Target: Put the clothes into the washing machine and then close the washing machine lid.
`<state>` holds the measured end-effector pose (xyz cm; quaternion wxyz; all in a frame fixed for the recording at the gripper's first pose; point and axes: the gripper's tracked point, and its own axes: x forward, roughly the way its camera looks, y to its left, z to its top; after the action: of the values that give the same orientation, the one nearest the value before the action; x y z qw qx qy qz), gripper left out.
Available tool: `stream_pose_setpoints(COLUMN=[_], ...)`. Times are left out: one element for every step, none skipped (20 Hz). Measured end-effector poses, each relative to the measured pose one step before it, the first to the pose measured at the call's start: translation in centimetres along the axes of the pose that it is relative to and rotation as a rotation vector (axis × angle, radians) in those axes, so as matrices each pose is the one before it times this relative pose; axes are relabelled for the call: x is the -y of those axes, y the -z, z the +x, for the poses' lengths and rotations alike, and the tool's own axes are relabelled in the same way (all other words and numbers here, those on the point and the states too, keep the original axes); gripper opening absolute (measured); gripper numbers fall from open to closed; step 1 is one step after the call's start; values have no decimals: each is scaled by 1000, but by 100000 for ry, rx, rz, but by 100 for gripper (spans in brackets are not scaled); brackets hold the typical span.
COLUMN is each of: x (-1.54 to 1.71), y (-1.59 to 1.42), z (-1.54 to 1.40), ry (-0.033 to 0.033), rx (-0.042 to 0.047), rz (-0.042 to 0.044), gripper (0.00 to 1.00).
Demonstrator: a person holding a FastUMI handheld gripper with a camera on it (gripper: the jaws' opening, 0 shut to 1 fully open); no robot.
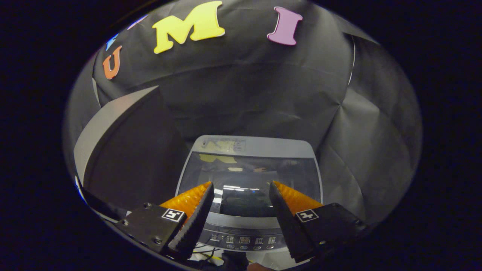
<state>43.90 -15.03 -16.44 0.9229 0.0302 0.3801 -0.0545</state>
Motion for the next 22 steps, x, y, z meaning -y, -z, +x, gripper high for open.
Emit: stream_pose_setpoints(x=[-150, -371, -476, -500, -583, -646, -906, -702, -373, -672, -555, -577, -501, -324, -293, -314, -372, -170, 63, 186, 120, 68], y=[-223, -176, 58, -72, 50, 181, 115, 300, 735, 492, 674, 498, 186, 254, 455, 252, -117, -135, -167, -220, -355, -297], z=[-453, -637, -899, -687, -1398, -1371, -1824, -1491, -1555, -1349, -1531, -1365, -1594, -1284, -1567, -1447, -1692, -1530, -1532, -1361, -1649, -1454], ry=[76, 214, 737, 700, 1132, 814, 824, 510, 419, 9, 313, -317, -179, -206, -290, -911, -994, -891, -602, -314, -499, -830], rx=[2765, 2575, 2348, 2355, 2436, 2230, 2262, 1761, 1589, 1125, 927, 1089, 1550, 1634, 1135, 1549, 1715, 2142, 2537, 2805, 2726, 2584], rz=[1425, 1668, 1550, 1311, 1012, 872, 776, 959, 1291, 1281, 1367, 978, 701, 680, 543, 430, -146, -877, -1399, -1532, -1371, -1391], gripper=[93, 93, 93, 93, 93, 93, 93, 92, 93, 93, 93, 93, 93, 93, 93, 93, 93, 93, 93, 93, 94, 94])
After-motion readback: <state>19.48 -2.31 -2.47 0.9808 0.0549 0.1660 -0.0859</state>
